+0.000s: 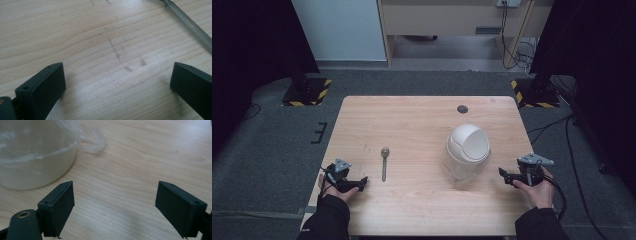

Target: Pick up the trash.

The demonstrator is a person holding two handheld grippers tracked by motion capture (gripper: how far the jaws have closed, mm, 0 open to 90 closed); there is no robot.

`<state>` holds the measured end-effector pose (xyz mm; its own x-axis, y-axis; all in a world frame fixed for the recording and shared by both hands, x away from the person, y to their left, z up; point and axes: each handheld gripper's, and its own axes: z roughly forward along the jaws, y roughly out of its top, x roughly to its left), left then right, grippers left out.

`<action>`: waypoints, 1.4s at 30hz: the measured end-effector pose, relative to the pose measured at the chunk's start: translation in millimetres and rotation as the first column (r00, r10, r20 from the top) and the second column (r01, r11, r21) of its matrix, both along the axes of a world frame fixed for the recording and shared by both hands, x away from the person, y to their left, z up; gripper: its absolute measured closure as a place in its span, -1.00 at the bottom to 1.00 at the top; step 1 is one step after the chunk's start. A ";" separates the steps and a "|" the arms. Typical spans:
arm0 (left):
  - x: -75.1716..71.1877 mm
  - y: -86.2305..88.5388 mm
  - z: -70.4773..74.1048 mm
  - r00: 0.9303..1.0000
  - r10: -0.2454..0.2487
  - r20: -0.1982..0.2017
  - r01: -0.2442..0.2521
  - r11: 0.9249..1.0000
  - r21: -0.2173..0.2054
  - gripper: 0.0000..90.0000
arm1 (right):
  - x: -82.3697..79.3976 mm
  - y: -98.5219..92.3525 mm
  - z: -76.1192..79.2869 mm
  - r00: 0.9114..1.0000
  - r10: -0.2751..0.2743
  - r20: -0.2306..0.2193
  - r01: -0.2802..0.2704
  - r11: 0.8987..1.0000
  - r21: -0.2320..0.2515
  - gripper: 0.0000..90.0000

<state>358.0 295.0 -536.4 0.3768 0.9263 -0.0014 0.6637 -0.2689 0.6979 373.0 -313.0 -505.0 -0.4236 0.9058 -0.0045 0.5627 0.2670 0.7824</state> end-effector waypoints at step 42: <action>7.3 -0.8 -0.1 0.999 0.035 0.000 -0.035 0.999 0.003 -1.00 | -4.8 46.0 131.0 0.953 0.091 0.289 -0.142 0.977 0.158 -0.69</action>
<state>365.3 294.2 -536.4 0.3442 0.9389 0.0011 0.6728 -0.2475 0.6972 368.2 -267.0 -373.9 -0.5308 0.8474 0.0164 0.2884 0.1625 0.9436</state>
